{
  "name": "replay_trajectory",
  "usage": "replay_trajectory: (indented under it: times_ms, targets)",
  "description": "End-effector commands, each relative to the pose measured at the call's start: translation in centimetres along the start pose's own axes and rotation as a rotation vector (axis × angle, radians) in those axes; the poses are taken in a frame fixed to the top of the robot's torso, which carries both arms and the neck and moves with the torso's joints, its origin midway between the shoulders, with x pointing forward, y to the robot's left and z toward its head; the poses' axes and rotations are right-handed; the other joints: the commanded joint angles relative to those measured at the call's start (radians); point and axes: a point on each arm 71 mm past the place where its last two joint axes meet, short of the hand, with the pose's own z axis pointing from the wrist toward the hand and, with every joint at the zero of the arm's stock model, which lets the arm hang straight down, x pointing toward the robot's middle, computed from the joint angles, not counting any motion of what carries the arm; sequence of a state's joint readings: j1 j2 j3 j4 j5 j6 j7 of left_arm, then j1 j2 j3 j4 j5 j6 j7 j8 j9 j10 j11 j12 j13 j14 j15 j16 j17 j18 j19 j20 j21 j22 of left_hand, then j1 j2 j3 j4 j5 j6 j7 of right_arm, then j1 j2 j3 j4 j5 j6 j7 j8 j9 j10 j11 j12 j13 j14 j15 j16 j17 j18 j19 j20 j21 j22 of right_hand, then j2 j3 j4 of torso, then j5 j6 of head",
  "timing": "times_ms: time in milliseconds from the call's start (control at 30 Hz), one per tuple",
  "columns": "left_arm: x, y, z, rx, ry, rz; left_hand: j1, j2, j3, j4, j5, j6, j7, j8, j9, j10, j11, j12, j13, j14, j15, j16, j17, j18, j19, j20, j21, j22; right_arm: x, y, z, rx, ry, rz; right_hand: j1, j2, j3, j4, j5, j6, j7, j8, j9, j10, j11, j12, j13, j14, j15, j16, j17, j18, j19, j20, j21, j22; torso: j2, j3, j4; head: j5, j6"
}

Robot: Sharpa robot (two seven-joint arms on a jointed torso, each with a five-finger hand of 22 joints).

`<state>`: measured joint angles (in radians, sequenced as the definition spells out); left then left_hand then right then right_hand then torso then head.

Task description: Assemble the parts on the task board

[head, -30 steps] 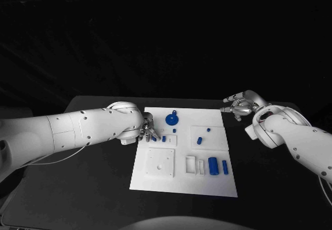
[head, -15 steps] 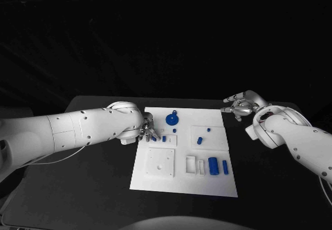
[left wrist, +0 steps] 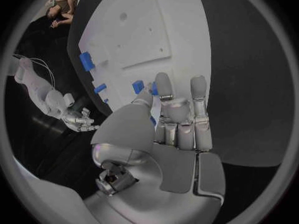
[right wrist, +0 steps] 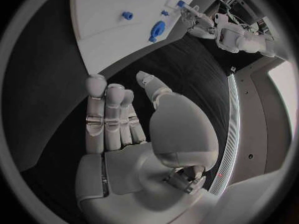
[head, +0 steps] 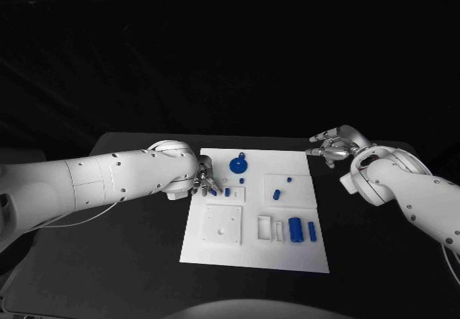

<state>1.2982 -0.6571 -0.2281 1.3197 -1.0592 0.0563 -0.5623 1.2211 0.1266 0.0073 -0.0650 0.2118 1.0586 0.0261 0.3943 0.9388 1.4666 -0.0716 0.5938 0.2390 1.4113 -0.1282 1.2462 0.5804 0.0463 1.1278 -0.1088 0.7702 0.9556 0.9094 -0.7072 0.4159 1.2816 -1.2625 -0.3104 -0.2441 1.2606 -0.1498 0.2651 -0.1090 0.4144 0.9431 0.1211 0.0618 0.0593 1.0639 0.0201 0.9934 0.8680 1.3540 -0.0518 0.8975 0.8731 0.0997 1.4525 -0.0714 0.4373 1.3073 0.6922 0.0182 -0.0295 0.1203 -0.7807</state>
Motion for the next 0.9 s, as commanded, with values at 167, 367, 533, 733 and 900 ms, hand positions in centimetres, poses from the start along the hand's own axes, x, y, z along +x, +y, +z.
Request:
replay_trajectory:
  times_ms: [167,367,533,733,900]
  targets:
    - [1.7,0.63,0.38,-0.044,0.061,0.062,0.004,0.01,0.004,-0.005,0.0,0.05,-0.056,-0.006,-0.004,0.049,-0.004,0.001,0.002,0.004,0.003,-0.007,-0.004,0.015,0.001,0.004,-0.004,0.002,0.15,0.03,-0.01,-0.008,0.013,-0.005,-0.008,0.003,-0.004,0.005,0.005,-0.005,0.004,-0.003,0.0,-0.007,-0.003,0.002,-0.001,-0.01,0.001,0.001,-0.001,0.017,0.001,0.002,-0.005,0.043,0.0,0.0,0.0004,0.0,-0.001]
    - [1.75,0.59,0.37,-0.043,0.064,0.062,-0.009,-0.008,-0.004,0.004,0.036,0.052,-0.058,-0.007,-0.007,0.049,-0.005,0.001,0.002,0.004,0.002,-0.007,-0.005,0.012,0.002,0.001,-0.004,0.002,0.17,0.03,-0.01,-0.007,0.013,-0.004,-0.005,0.002,-0.005,0.006,0.005,-0.005,0.004,-0.003,0.0,-0.007,-0.003,0.002,-0.001,-0.01,0.001,0.001,-0.001,0.017,0.001,0.002,-0.005,0.043,0.0,0.0002,0.0001,0.001,-0.002]
    - [1.76,0.57,0.38,-0.042,0.064,0.062,-0.014,-0.013,-0.006,0.01,0.039,0.053,-0.058,-0.007,-0.007,0.049,-0.005,0.001,0.002,0.004,0.002,-0.007,-0.005,0.011,0.003,0.0,-0.004,0.002,0.18,0.03,-0.01,-0.007,0.014,-0.004,-0.005,0.002,-0.005,0.006,0.005,-0.005,0.004,-0.003,0.0,-0.007,-0.003,0.002,-0.001,-0.01,0.001,0.001,-0.001,0.017,0.001,0.002,-0.005,0.043,0.0,0.0003,-0.0003,0.001,-0.002]
    - [1.75,0.6,0.39,-0.043,0.064,0.061,-0.022,-0.023,-0.008,0.02,0.06,0.054,-0.059,-0.007,-0.007,0.049,-0.006,0.002,0.002,0.004,0.001,-0.007,-0.006,0.009,0.004,-0.002,-0.005,0.002,0.15,-0.01,-0.02,-0.006,0.013,-0.005,-0.005,0.002,-0.005,0.006,0.005,-0.005,0.004,-0.003,0.0,-0.007,-0.003,0.002,-0.001,-0.01,0.001,0.001,-0.001,0.017,0.001,0.002,-0.005,0.043,0.0,0.0007,-0.0001,0.001,-0.002]
    - [1.7,0.64,0.42,-0.044,0.062,0.06,-0.024,-0.027,-0.008,0.021,0.066,0.053,-0.06,-0.007,-0.007,0.049,-0.006,0.002,0.001,0.004,0.0,-0.008,-0.008,0.008,0.004,-0.003,-0.006,0.002,0.14,-0.01,-0.02,-0.006,0.014,-0.005,-0.005,0.002,-0.005,0.006,0.005,-0.005,0.004,-0.003,0.0,-0.007,-0.003,0.002,-0.001,-0.01,0.001,0.001,-0.001,0.017,0.001,0.002,-0.005,0.043,0.0,0.0006,0.0001,0.001,-0.002]
